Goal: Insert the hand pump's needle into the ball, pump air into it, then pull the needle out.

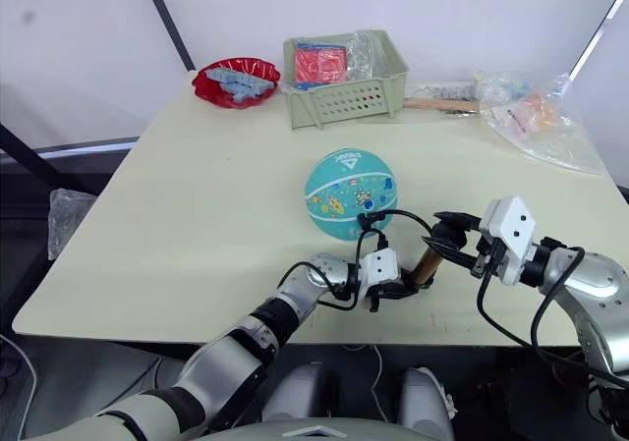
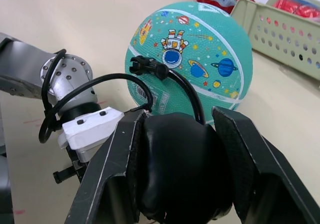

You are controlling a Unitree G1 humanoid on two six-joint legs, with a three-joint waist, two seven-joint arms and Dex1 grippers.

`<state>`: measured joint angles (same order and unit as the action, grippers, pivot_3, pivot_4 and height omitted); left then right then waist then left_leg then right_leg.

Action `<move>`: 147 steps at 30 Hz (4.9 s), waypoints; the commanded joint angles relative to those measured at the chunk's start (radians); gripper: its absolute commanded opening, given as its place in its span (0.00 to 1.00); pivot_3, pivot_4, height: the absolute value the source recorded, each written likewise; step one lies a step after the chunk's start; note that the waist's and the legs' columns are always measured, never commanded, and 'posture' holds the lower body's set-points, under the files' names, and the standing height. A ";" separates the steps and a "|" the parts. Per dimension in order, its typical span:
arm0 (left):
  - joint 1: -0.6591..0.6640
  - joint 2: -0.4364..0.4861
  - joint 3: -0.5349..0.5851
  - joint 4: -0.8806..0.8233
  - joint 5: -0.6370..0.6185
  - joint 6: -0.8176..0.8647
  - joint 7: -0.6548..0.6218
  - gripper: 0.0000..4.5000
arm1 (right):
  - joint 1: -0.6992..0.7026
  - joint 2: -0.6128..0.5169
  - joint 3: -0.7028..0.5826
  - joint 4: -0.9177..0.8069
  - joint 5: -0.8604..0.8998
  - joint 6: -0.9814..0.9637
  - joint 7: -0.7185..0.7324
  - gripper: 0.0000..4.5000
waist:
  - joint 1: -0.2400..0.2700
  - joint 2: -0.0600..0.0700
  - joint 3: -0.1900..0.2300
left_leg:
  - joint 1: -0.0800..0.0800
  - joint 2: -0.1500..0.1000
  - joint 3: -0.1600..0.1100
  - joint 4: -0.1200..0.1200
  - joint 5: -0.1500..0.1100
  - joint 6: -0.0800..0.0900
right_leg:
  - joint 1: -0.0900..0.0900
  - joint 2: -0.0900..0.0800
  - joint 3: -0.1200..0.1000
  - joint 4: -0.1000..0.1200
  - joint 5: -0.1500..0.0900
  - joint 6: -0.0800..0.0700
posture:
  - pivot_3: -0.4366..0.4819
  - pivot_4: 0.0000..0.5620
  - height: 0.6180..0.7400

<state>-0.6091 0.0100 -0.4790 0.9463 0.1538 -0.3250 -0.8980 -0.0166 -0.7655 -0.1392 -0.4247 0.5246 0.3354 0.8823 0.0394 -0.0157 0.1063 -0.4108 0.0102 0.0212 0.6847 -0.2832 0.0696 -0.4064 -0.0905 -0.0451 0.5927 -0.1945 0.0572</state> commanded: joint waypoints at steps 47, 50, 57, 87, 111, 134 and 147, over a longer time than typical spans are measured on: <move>0.054 0.050 -0.036 0.110 0.080 0.069 0.015 0.24 | 0.049 -0.048 0.084 0.008 -0.085 -0.085 0.064 0.35 | -0.004 -0.002 -0.003 | 0.012 0.001 0.000 -0.002 0.000 0.000 | 0.010 0.000 0.004 0.000 -0.001 0.000 | 0.48 0.27 0.98; 0.054 0.050 -0.035 0.109 0.080 0.070 0.014 0.24 | 0.038 -0.056 0.067 -0.007 -0.076 -0.074 0.069 0.35 | -0.002 -0.001 -0.002 | 0.012 0.001 0.000 -0.002 0.000 0.000 | 0.010 0.000 0.003 0.000 -0.001 0.000 | 0.48 0.27 0.98; 0.054 0.051 -0.035 0.109 0.080 0.072 0.012 0.24 | -0.035 -0.096 -0.033 -0.054 0.022 0.012 0.068 0.35 | -0.002 0.003 0.003 | 0.011 0.001 0.000 -0.003 -0.001 -0.001 | 0.010 0.000 0.004 -0.001 -0.001 0.000 | 0.48 0.27 0.98; 0.049 0.046 -0.034 0.119 0.083 0.071 0.009 0.24 | -0.252 -0.251 -0.320 -0.040 0.335 0.288 0.062 0.35 | -0.002 0.003 0.017 | 0.010 0.001 0.000 -0.003 -0.003 -0.004 | 0.010 -0.004 0.005 -0.002 -0.001 0.000 | 0.48 0.27 0.98; 0.050 0.050 -0.030 0.111 0.077 0.077 0.012 0.24 | 0.059 -0.035 0.083 0.038 -0.090 -0.082 0.068 0.35 | -0.004 -0.006 0.008 | 0.011 0.001 0.000 -0.005 -0.003 -0.005 | 0.010 -0.003 0.004 -0.002 -0.001 0.001 | 0.48 0.27 0.98; 0.043 0.044 -0.032 0.114 0.082 0.075 0.010 0.24 | -0.178 -0.149 -0.240 -0.062 0.262 0.161 0.043 0.35 | 0.000 0.001 0.022 | 0.010 0.000 0.000 -0.005 -0.002 -0.004 | 0.010 -0.003 0.004 -0.003 -0.001 0.001 | 0.48 0.27 0.98; 0.039 0.045 -0.032 0.118 0.085 0.071 0.009 0.24 | -0.352 -0.231 -0.355 -0.044 0.424 0.300 -0.003 0.35 | -0.001 0.005 0.026 | 0.009 0.000 0.000 -0.005 -0.003 -0.005 | 0.009 -0.005 0.003 -0.003 -0.001 0.001 | 0.48 0.27 0.98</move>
<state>-0.6237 0.0065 -0.4724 0.9473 0.1544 -0.3294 -0.9112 -0.3249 -0.9804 -0.4082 -0.4534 0.9185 0.6548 0.9089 0.0383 -0.0105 0.1319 -0.4018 0.0107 0.0211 0.6796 -0.2861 0.0647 -0.3978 -0.0952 -0.0420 0.5900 -0.1953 0.0580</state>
